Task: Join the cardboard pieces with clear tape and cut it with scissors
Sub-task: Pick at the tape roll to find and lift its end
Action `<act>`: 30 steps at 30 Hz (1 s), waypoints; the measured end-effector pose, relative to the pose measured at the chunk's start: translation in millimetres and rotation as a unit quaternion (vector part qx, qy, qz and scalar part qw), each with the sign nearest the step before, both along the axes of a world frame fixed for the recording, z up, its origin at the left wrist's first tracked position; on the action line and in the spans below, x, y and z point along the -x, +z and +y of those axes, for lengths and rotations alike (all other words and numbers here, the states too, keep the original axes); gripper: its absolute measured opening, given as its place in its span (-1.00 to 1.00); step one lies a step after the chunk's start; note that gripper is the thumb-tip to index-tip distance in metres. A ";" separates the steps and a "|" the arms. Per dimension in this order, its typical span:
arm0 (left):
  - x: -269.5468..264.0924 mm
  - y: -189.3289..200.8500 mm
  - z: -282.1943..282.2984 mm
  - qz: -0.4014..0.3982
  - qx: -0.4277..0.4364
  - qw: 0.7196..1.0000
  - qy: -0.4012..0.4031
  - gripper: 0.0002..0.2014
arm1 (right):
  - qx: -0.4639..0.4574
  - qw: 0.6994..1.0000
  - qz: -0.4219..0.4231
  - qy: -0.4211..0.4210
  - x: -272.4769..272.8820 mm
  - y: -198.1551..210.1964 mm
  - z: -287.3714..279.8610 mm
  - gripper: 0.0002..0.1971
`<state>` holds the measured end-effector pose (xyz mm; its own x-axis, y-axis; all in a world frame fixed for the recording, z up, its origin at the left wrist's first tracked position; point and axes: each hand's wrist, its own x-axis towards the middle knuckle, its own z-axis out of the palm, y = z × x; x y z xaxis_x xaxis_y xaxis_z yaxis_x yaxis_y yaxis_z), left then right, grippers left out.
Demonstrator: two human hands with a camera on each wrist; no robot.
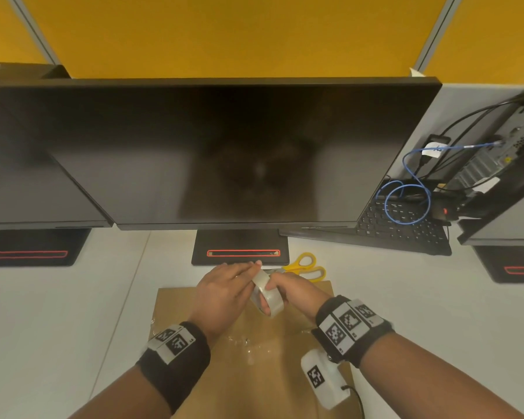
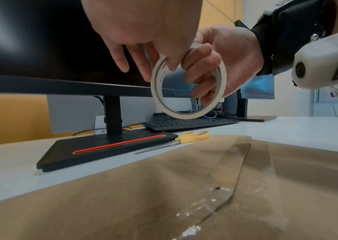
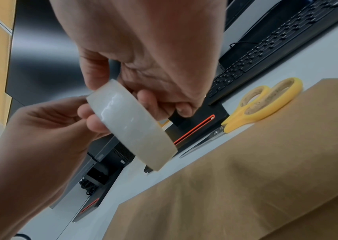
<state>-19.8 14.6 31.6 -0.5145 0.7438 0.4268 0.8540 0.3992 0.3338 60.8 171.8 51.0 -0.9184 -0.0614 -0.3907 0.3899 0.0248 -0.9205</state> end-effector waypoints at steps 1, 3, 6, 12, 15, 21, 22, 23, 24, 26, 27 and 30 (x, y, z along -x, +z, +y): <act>-1.2 1.6 0.8 -0.020 -0.006 1.000 0.011 -0.66 | -0.001 1.000 0.005 0.005 -0.2 1.4 -0.1 -0.64; -3.2 4.9 3.0 -0.100 -0.025 0.993 0.059 -0.65 | -0.004 1.000 0.013 0.017 -1.3 2.8 -0.7 -0.67; -1.9 8.1 4.4 -0.239 -0.038 0.962 0.128 -0.62 | -0.012 1.000 0.022 0.017 -4.2 0.9 -0.5 -0.70; 1.7 11.9 4.3 -0.268 0.016 0.954 0.137 -0.66 | -0.044 0.999 0.018 0.023 -4.8 -1.6 1.8 -0.60; 0.0 14.4 4.6 -0.243 0.005 0.961 0.130 -0.65 | -0.041 0.999 0.005 0.009 -3.4 2.1 4.9 -0.51; 1.1 17.3 4.7 -0.132 0.026 0.987 0.089 -0.63 | -0.030 0.999 -0.013 0.029 2.4 6.7 1.2 -0.61; 0.0 18.0 5.4 -0.105 0.038 0.992 0.065 -0.61 | -0.024 0.999 -0.014 0.028 2.7 5.6 0.0 -0.63; -1.0 17.1 6.4 -0.077 0.046 0.995 0.047 -0.61 | -0.018 0.999 -0.011 0.026 3.4 5.0 -1.0 -0.63; -1.5 15.2 7.2 -0.056 0.047 0.997 0.034 -0.62 | -0.016 1.000 -0.007 0.024 4.2 5.2 -1.7 -0.64; -1.9 13.0 8.0 -0.050 0.032 0.998 0.037 -0.62 | -0.013 1.000 0.000 0.022 4.9 5.7 -1.7 -0.63; -2.3 11.3 7.8 -0.061 0.025 0.997 0.048 -0.61 | -0.008 1.000 0.001 0.018 4.9 5.3 -1.4 -0.63; -2.8 8.9 7.1 -0.096 0.014 0.992 0.076 -0.60 | 0.031 0.999 0.016 0.019 4.1 -0.6 -1.1 -0.67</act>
